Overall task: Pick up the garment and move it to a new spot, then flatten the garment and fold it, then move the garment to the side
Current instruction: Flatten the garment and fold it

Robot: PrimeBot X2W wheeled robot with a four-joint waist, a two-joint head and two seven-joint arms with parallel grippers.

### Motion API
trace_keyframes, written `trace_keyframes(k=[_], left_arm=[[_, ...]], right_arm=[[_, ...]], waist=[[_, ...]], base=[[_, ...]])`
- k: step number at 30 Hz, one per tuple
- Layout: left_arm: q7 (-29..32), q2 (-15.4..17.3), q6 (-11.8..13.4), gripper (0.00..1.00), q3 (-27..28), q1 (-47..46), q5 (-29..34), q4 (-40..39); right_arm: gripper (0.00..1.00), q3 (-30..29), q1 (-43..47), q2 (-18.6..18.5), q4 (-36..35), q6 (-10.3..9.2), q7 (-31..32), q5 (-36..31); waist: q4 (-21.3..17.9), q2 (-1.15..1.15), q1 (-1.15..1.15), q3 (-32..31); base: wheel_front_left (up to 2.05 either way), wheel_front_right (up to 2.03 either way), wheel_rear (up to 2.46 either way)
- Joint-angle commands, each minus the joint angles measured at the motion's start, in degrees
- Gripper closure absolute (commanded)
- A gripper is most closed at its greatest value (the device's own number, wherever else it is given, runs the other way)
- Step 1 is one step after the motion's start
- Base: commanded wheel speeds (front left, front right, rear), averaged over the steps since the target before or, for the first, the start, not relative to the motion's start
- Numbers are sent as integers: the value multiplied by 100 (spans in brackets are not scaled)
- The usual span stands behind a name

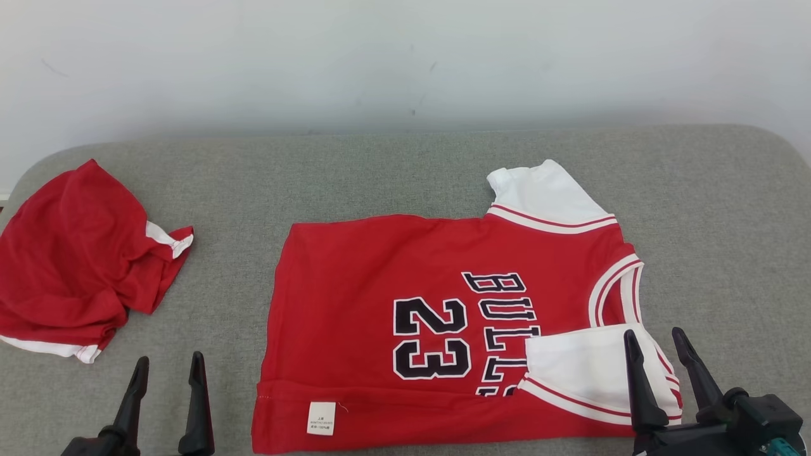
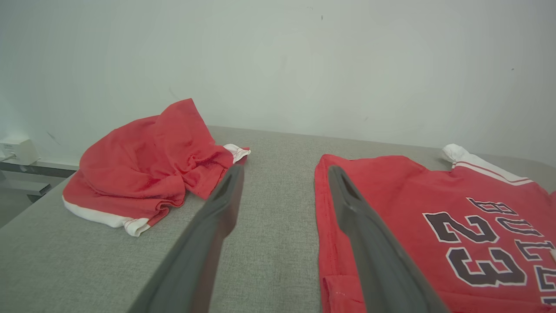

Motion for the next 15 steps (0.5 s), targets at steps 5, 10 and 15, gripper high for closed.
trace_keyframes(k=[5, 10, 15], left_arm=[[-3, -31, -105, 0, -25, -228, 36, 131], [-3, 141, -190, 0, -137, -837, -44, 273], [339, 542, -267, 0, -324, -1860, -326, 627]], right_arm=[[0, 34, -181, -79, 83, -16, 19, -61], [0, 64, -750, -326, 170, -16, 207, 23], [0, 88, -1696, -654, 360, -16, 626, 148]], waist=[[-21, 0, 0, 102], [-61, 0, 0, 329], [-101, 0, 0, 726]], base=[[0, 0, 0], [0, 0, 0], [0, 0, 0]])
